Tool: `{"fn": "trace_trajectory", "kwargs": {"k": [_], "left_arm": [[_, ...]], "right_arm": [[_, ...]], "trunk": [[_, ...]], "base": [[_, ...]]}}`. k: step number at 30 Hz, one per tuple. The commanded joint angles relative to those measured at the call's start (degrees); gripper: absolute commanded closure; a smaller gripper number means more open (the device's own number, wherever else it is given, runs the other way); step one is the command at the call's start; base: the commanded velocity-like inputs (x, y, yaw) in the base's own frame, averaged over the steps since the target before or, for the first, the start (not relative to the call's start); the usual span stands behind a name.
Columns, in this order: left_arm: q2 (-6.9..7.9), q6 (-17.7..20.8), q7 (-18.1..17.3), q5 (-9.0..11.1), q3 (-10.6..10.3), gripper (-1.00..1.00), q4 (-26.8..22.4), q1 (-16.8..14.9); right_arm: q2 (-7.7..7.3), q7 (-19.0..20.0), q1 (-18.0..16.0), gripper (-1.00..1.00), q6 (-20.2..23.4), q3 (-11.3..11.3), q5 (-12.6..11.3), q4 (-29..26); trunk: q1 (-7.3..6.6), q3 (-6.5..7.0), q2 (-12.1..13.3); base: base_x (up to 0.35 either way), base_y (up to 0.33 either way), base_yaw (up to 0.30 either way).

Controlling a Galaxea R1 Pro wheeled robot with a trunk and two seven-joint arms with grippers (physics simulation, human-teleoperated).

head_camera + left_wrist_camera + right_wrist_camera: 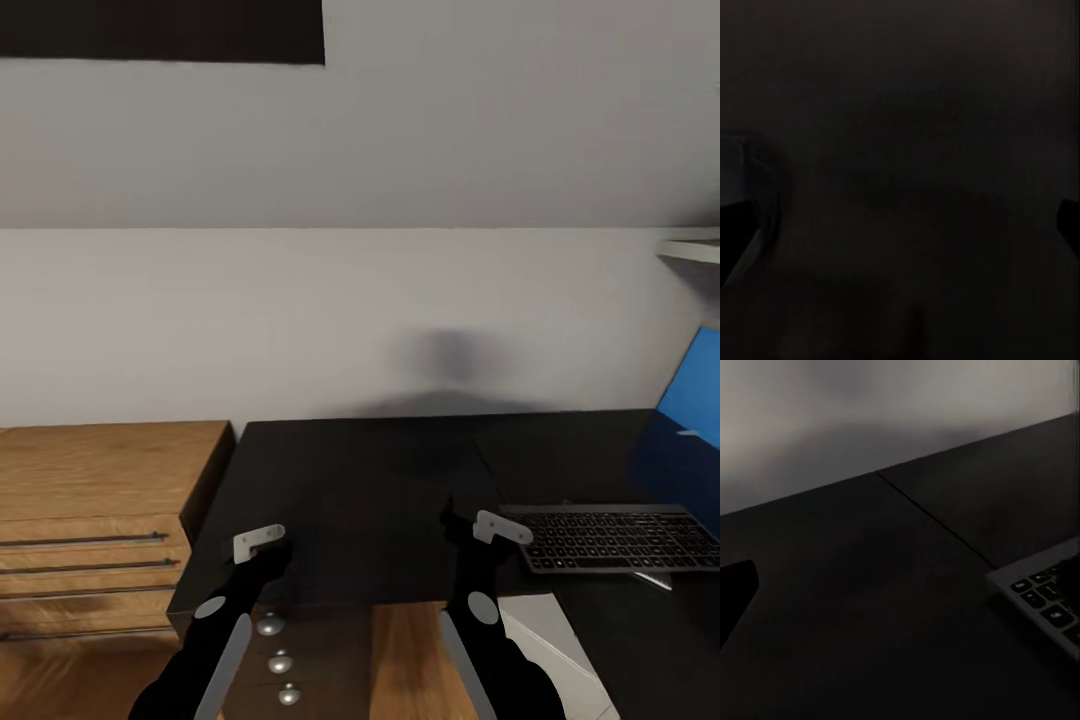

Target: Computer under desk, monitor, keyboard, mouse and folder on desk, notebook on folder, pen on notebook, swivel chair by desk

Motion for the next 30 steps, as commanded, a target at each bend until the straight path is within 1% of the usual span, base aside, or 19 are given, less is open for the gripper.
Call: {"fn": "trace_trajectory", "kwargs": {"k": [1, 7, 19, 22, 25, 27, 28, 30], "left_arm": [[0.03, 0.21, 0.46, 0.62, -0.11, -1.0, -0.11, -0.02], [0.03, 0.22, 0.46, 0.66, -0.11, -1.0, -0.13, -0.02], [0.03, 0.22, 0.46, 0.64, -0.11, -1.0, -0.22, -0.02], [0.03, 0.33, 0.46, 0.65, -0.11, -1.0, -1.27, 0.0], [0.1, 1.03, 0.46, 0.66, -0.11, -1.0, -4.58, 0.6], [0.14, 2.0, 0.46, 0.67, -0.11, -1.0, -6.89, 1.68], [0.18, 5.26, 0.46, 0.67, -0.11, -1.0, -12.02, 4.35], [0.19, 6.97, 0.46, 0.67, -0.11, -1.0, -14.42, 5.45]], "right_arm": [[-0.02, -0.19, -0.06, -1.0, -0.49, 0.15, -0.61, 0.01], [0.0, -0.19, -0.06, -1.0, -0.52, 0.18, -0.61, 0.02], [0.0, -0.19, -0.06, -1.0, -0.5, 0.14, -0.61, 0.02], [-0.02, -0.19, -0.06, -1.0, -0.52, 0.16, -0.55, 0.02], [-0.02, -0.19, -0.06, -1.0, -0.52, 0.13, -0.48, 0.02], [-0.02, -0.19, -0.06, -1.0, -0.52, 0.09, -0.49, 0.05], [-0.02, -0.19, -0.09, -1.0, -0.46, -0.05, -0.56, 0.61], [-0.02, -0.25, -0.17, -1.0, -0.32, -0.17, -0.61, 1.41]], "trunk": [[0.0, -0.06, -0.04], [0.0, -0.06, -0.04], [0.0, -0.06, -0.04], [0.0, -0.06, -0.04], [0.0, -0.06, -0.04], [0.0, -0.06, -0.04], [0.0, -0.06, -0.04], [0.0, -0.06, -0.04]], "base": [[0.0, 0.0, -0.122], [0.0, 0.0, -0.052], [0.0, 0.0, -0.004], [0.0, 0.0, 0.0], [0.0, 0.0, 0.0], [0.0, 0.0, 0.0], [0.0, 0.0, 0.0], [0.0, 0.0, 0.0]]}}
